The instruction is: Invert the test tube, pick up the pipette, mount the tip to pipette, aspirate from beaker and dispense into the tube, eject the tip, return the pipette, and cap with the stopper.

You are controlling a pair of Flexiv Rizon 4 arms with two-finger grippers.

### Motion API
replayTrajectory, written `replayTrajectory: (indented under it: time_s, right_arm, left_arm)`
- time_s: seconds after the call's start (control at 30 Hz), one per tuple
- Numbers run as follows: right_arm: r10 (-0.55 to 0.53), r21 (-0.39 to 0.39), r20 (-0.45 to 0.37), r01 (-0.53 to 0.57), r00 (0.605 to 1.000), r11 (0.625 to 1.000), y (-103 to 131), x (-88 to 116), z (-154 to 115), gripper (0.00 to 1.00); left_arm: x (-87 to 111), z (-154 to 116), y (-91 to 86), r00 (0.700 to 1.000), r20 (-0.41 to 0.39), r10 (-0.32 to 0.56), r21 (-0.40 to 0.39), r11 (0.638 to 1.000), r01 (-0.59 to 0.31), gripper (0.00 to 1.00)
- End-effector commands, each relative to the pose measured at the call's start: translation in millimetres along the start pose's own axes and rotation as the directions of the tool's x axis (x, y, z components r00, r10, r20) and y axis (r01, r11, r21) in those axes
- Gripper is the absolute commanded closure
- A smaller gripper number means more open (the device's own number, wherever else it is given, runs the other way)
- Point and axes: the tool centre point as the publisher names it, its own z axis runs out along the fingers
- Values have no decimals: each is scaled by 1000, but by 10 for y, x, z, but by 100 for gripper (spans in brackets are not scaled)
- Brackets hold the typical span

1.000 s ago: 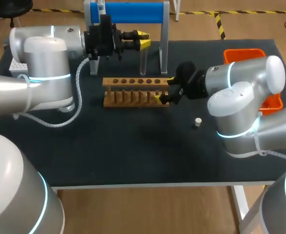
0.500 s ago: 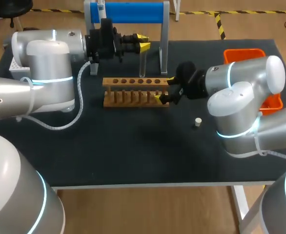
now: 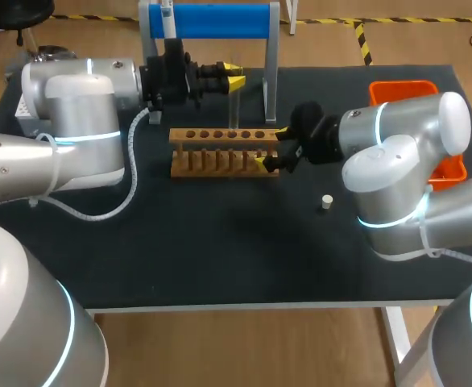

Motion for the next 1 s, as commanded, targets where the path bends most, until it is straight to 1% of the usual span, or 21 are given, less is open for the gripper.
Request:
replayTrajectory:
  time_s: [0.03,1.0]
  right_arm:
    - [0,1,-1,0,1000,1000,-1,-2,-1,0]
    - [0,1,-1,0,1000,1000,-1,-2,-1,0]
  left_arm:
    - [-23,5,43,1000,0,-2,5,1000,2,100]
    - [-72,26,251,999,19,-43,0,999,43,100]
